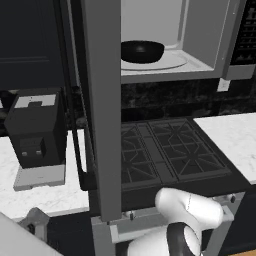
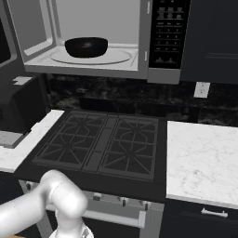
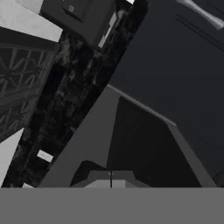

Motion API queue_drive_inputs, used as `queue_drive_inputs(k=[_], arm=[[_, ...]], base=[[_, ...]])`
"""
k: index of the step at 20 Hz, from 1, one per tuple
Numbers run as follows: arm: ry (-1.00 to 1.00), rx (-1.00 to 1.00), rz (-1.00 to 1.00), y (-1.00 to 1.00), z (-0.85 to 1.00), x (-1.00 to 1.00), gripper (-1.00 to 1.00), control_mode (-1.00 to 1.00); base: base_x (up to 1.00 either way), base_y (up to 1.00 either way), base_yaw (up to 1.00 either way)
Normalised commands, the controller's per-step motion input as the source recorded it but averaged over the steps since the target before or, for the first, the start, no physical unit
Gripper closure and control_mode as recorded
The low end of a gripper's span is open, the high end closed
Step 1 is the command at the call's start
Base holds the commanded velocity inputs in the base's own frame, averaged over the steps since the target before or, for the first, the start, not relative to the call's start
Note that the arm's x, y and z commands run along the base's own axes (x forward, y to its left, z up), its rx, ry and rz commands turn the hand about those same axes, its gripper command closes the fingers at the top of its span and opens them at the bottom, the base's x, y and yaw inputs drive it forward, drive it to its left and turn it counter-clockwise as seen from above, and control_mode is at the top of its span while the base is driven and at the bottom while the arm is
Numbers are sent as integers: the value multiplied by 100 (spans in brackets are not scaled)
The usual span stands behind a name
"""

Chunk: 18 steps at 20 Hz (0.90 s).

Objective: Open the microwave, place the bowl with waffle inside the microwave, then close the microwave door and turn it on.

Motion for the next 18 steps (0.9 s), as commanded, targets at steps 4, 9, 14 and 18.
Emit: queue_drive_inputs(k=[4, 9, 14, 18], arm=[[-7, 0, -1, 2, 7, 73, 100, -100], [-3, 0, -2, -63, 22, 78, 100, -100], [0, 0, -4, -99, 19, 57, 100, -100], [0, 0, -3, -100, 12, 62, 100, -100]], base=[[0, 0, 0], [0, 0, 0], [0, 0, 0], [0, 0, 0]])
